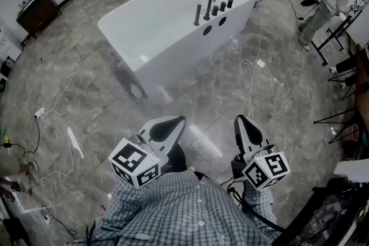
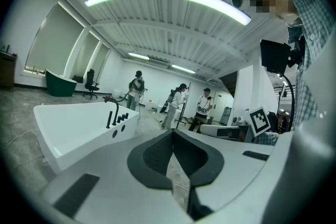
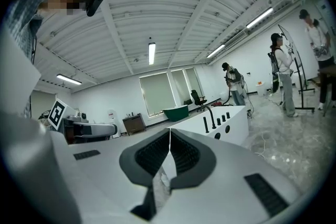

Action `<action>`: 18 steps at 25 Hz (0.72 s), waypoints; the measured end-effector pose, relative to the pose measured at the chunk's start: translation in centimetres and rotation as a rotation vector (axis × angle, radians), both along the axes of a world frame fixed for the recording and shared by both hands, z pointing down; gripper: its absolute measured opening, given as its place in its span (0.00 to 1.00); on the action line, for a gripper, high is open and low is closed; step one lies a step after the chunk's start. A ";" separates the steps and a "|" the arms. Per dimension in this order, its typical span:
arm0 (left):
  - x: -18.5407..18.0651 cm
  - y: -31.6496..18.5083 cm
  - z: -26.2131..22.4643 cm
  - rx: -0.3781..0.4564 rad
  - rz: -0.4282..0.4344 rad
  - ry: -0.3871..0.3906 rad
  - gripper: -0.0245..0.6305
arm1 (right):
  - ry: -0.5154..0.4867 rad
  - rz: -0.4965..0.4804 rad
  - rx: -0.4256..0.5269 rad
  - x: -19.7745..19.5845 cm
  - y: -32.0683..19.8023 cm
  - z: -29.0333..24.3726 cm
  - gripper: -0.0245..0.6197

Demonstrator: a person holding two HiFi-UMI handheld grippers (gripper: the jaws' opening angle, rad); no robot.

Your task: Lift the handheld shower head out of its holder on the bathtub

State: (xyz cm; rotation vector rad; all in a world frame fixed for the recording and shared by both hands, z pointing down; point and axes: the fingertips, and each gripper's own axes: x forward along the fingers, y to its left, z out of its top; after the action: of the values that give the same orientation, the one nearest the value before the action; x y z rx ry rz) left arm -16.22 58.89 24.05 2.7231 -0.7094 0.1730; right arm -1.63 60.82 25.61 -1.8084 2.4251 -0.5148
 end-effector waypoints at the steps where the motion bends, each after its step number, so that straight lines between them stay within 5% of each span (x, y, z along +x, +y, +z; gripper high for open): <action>1: 0.1 -0.4 0.3 -0.002 0.001 -0.003 0.04 | -0.002 0.006 -0.003 0.2 -0.3 0.2 0.07; 18: 2.5 -15.5 1.3 -0.030 0.043 -0.021 0.04 | 0.002 0.057 -0.038 3.1 -13.9 1.0 0.07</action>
State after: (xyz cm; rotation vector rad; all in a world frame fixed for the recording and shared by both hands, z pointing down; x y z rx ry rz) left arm -13.70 43.43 25.30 2.7132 -0.6486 0.2209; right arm 1.49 46.95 26.56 -1.8874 2.3728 -0.5581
